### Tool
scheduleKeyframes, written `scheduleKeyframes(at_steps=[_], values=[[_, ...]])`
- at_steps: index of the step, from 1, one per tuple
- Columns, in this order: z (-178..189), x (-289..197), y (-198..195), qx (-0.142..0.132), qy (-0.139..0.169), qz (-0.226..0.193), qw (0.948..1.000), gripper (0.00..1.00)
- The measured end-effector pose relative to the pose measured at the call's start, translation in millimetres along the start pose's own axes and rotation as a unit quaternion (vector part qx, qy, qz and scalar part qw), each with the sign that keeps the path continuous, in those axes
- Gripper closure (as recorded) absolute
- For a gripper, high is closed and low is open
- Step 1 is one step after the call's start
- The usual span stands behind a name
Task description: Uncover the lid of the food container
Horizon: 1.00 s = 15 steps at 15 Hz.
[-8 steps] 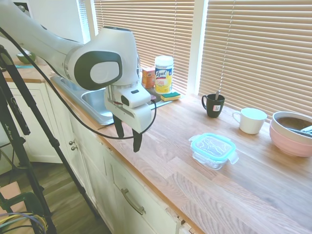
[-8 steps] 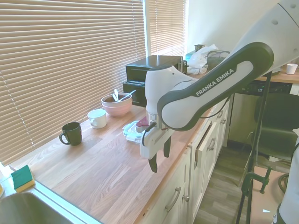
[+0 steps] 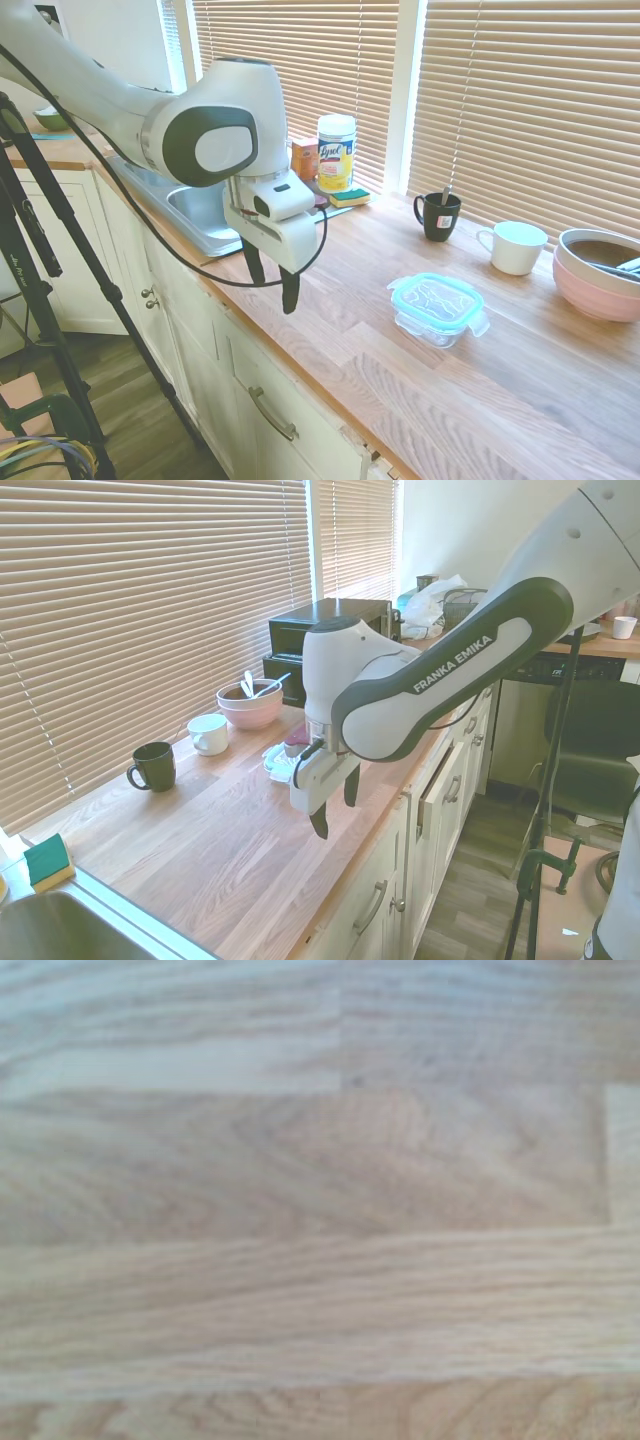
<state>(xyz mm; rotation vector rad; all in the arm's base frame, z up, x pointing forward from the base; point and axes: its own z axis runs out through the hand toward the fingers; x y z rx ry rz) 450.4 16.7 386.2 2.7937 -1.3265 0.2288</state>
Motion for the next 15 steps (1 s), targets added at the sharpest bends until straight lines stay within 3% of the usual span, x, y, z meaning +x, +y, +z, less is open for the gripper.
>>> scheduleKeyframes(at_steps=[4,7,10,13,15], values=[[2.8,15.4,-28.2,-0.016,0.066,-0.001,0.9977,0.0],[15.1,27.5,-43.1,-0.036,0.128,-0.007,0.9911,0.0],[21.1,32.7,-58.5,-0.049,0.199,-0.015,0.9786,0.0],[24.9,34.7,-76.3,-0.062,0.252,-0.023,0.9656,0.0],[30.5,35.6,-86.5,-0.078,0.296,-0.037,0.9511,0.0]])
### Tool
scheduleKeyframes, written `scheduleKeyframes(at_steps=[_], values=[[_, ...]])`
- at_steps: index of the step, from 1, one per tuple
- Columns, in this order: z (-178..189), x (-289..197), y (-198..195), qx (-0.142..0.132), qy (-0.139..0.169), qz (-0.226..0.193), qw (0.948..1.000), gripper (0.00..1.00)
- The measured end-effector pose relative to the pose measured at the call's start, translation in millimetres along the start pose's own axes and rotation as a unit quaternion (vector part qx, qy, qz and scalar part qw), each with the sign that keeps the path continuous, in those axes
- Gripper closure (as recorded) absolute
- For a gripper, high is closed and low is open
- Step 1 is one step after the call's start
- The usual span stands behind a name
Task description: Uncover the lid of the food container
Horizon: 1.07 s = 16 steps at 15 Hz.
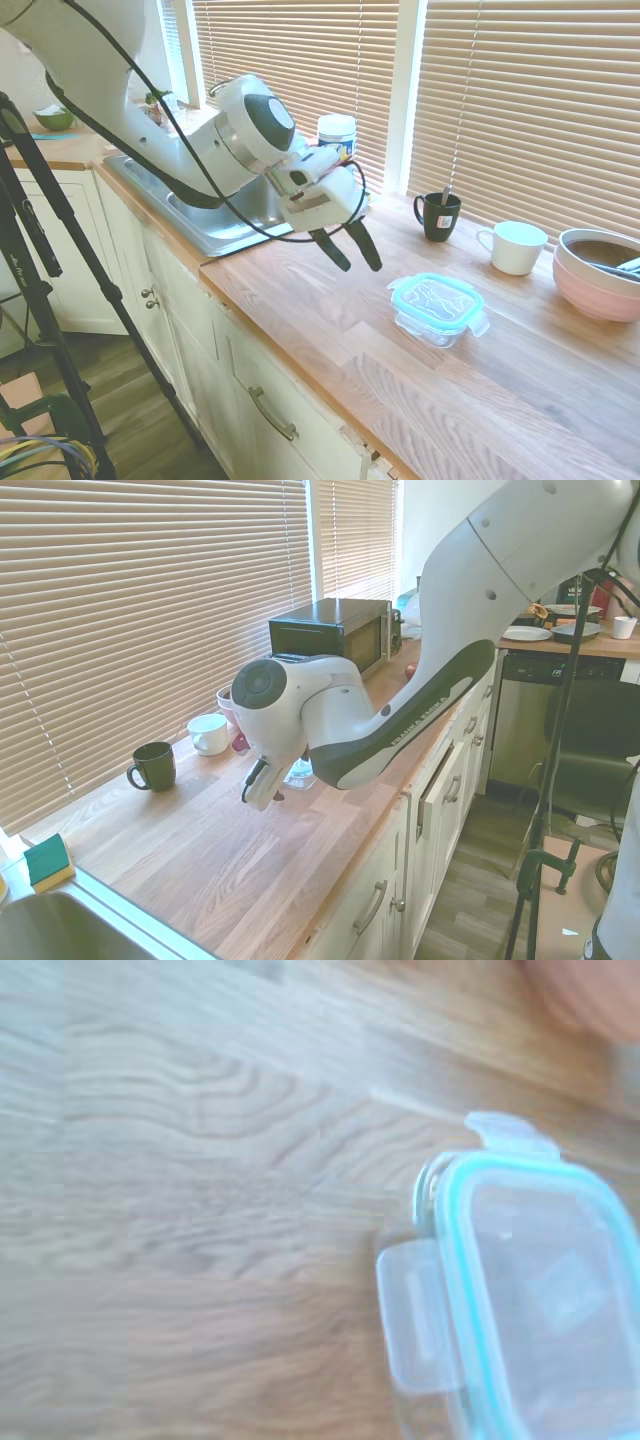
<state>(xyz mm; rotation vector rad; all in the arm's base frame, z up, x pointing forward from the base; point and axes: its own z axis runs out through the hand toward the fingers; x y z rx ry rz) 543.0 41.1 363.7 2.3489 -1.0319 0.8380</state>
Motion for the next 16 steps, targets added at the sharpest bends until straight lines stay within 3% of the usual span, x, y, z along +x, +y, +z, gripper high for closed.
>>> scheduleKeyframes(at_steps=[2,6,11,16], values=[[7.0,-8.5,-7.7,-0.019,0.043,-0.023,0.9987,0.0],[21.3,-30.3,-15.3,-0.046,0.096,-0.073,0.9916,0.0],[47.7,-48.1,-16.8,-0.07,0.127,-0.113,0.983,0.0],[67.5,-39.3,-26.8,-0.08,0.158,-0.124,0.9765,0.0]])
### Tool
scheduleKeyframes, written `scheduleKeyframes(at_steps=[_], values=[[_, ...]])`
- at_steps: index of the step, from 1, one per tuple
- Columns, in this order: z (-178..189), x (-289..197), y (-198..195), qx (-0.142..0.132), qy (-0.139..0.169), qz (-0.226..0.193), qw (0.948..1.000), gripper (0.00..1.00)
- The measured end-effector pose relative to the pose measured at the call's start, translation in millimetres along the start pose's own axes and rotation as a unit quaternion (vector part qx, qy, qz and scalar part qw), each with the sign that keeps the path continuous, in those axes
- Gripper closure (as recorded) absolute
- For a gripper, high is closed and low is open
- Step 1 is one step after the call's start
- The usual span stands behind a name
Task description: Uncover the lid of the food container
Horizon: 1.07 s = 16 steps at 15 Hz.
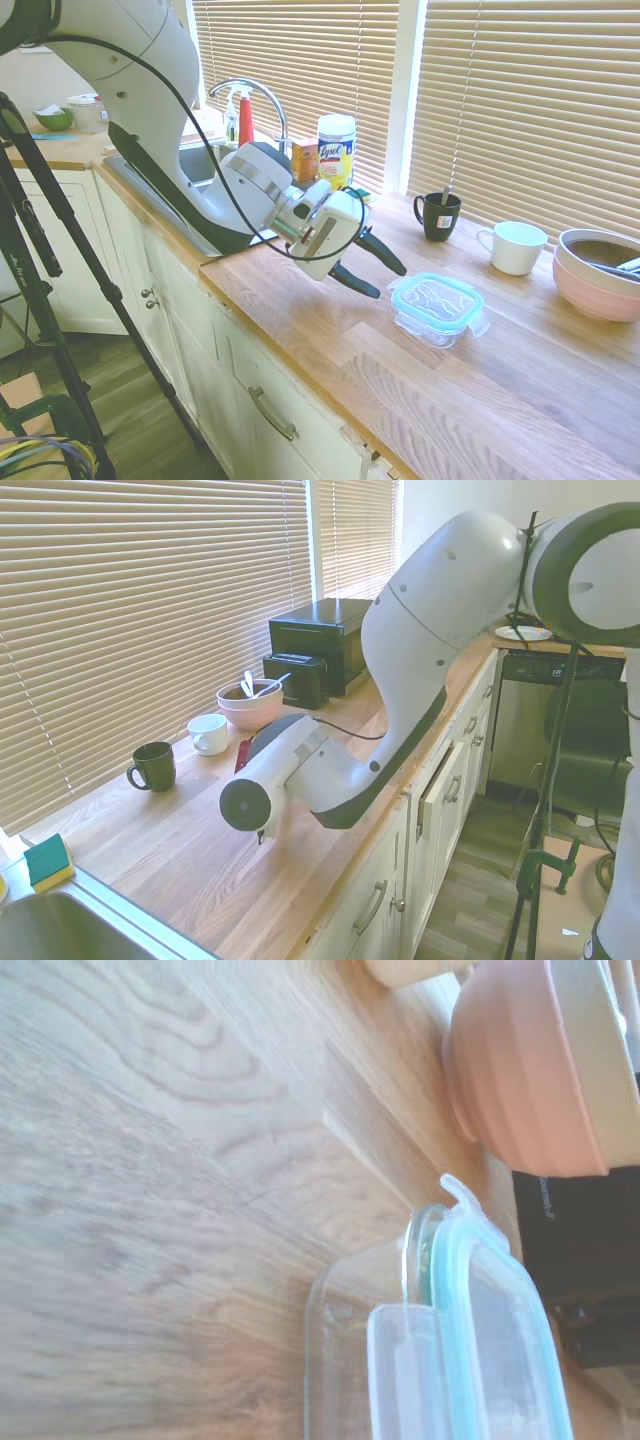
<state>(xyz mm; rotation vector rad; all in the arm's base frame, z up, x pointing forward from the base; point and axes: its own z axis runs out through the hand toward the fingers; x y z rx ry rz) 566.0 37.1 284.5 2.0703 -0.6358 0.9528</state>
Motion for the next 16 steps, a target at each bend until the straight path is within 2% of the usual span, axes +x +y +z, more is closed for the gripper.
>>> scheduleKeyframes(at_steps=[5,6,11,16], values=[[20.0,8.9,-16.1,-0.014,0.008,0.004,0.9999,0.0],[22.4,8.4,-18.8,-0.017,0.008,0.003,0.9998,1.0],[26.0,6.8,-19.7,-0.03,0.011,-0.001,0.9995,1.0],[25.9,6.8,-19.5,-0.033,0.011,-0.006,0.9994,1.0]])
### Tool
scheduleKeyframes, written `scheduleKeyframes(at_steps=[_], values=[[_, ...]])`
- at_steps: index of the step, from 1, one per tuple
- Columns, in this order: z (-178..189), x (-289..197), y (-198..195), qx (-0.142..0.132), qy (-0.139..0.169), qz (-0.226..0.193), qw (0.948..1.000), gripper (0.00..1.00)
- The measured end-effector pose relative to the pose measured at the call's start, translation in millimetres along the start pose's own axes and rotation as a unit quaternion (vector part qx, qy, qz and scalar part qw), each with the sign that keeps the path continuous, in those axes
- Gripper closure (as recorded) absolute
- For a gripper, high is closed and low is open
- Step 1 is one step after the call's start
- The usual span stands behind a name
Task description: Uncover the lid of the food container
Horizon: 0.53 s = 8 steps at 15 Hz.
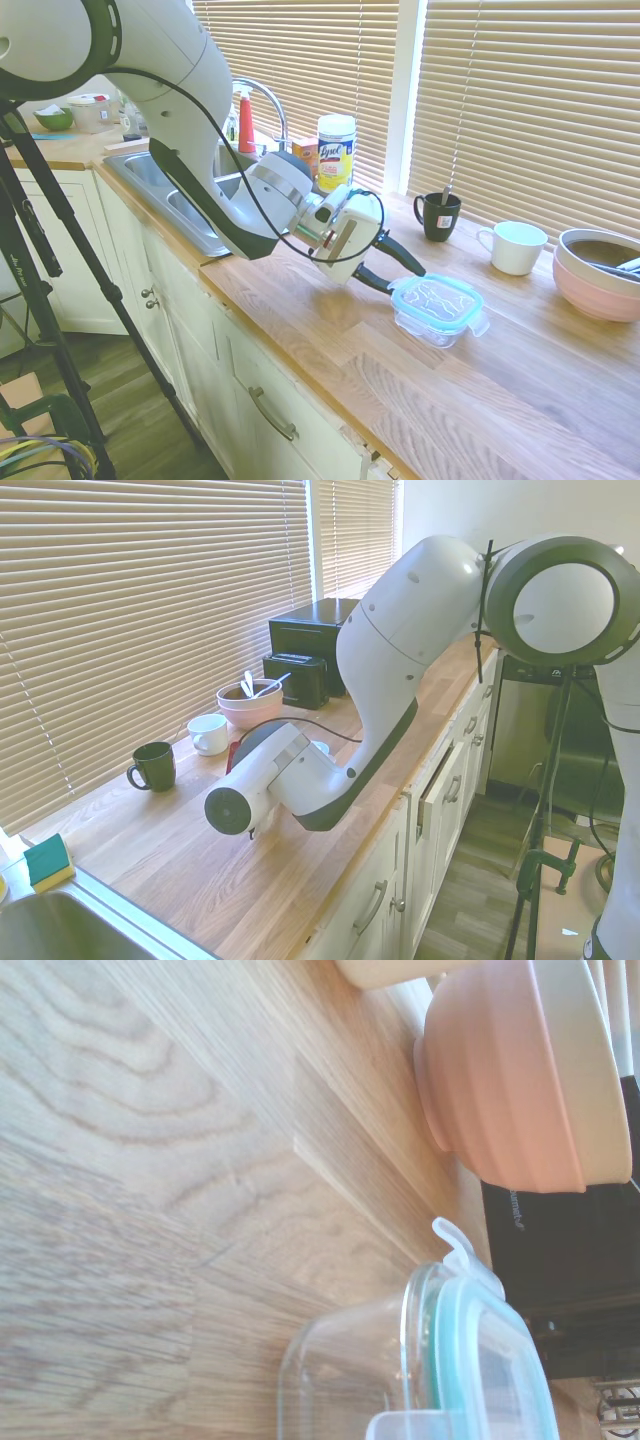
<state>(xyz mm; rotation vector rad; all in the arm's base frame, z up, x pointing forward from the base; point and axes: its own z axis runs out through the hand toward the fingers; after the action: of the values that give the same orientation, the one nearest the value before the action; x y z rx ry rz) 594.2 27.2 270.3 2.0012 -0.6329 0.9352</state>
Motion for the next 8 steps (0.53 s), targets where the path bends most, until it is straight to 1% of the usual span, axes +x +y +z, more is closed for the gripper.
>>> scheduleKeyframes(at_steps=[8], values=[[-4.4,-0.1,-1.4,0.0,-0.003,-0.005,1.0,1.0]])
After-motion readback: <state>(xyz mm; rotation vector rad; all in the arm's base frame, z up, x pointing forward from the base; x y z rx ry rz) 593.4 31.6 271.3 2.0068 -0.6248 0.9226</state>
